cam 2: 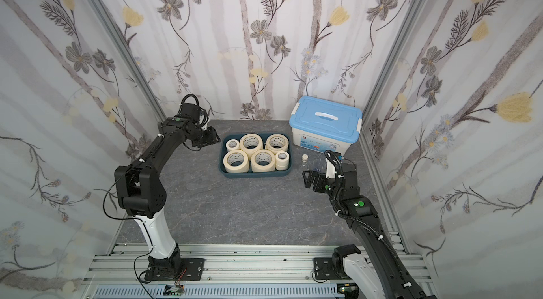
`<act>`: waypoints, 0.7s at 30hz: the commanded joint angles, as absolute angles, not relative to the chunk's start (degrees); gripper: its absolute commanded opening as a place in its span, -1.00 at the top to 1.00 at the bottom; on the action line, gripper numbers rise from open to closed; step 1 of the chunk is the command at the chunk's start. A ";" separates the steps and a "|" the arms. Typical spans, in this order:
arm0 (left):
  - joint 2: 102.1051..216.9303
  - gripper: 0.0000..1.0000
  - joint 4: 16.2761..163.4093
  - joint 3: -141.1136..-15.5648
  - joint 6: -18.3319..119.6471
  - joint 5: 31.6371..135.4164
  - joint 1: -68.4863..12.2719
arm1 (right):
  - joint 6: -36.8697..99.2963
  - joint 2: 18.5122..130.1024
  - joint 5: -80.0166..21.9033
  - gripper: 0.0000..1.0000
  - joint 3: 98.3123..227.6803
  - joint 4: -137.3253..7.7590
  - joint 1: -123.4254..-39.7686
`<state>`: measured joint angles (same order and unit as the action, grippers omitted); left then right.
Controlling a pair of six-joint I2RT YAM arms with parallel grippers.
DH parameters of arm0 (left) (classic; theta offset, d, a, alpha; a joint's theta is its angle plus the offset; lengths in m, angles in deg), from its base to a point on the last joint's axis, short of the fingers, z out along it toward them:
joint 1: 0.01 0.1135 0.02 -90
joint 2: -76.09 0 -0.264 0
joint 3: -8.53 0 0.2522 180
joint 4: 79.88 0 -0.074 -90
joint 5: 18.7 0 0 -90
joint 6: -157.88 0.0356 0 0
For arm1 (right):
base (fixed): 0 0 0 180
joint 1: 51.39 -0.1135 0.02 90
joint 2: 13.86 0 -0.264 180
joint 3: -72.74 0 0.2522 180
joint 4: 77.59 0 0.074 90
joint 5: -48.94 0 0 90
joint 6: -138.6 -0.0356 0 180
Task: Take out the art tape in the storage box
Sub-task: Pick up the art tape from the storage box.
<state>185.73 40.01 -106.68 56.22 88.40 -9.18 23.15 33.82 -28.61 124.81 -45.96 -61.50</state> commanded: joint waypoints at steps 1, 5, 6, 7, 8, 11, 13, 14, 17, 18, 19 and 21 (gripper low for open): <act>185.96 -0.05 35.52 -107.38 58.65 86.16 -11.25 | 23.70 33.87 -29.21 -1.00 125.50 -46.24 -61.50; 189.05 -0.11 33.32 -109.71 59.32 82.68 -13.73 | 23.97 34.04 -29.15 -1.00 125.95 -46.06 -61.50; 190.02 -0.11 32.75 -110.56 59.47 82.04 -14.04 | 24.07 34.00 -29.15 -1.00 125.96 -45.99 -61.50; 191.08 -0.11 32.11 -111.51 59.61 81.39 -14.48 | 24.13 33.91 -29.18 -1.00 125.89 -45.88 -61.52; 192.20 -0.12 31.66 -112.41 59.78 80.68 -14.88 | 24.16 33.80 -29.15 -1.00 125.93 -45.82 -61.51; 195.04 -0.15 30.76 -114.65 60.38 79.50 -15.62 | 24.43 33.53 -29.20 -1.00 125.89 -45.53 -61.50; 196.82 -0.15 30.02 -116.05 60.63 79.15 -15.96 | 24.51 33.30 -29.43 -1.00 125.94 -45.38 -61.51; 197.63 -0.15 29.84 -116.72 60.81 79.17 -16.03 | 24.56 33.18 -29.44 -1.00 125.91 -45.28 -61.51; 199.42 -0.15 29.63 -118.02 61.46 79.18 -16.44 | 24.74 32.90 -29.80 -1.00 125.71 -45.03 -61.51; 199.93 -0.15 29.50 -118.44 61.66 79.09 -16.60 | 24.79 32.81 -29.89 -1.00 125.73 -44.98 -61.50; 200.54 -0.13 29.24 -118.84 61.84 79.13 -16.62 | 24.90 32.73 -29.96 -1.00 125.70 -44.94 -61.50; 201.51 -0.11 29.01 -119.60 62.01 79.14 -16.81 | 25.03 32.64 -30.24 -1.00 125.70 -44.85 -61.50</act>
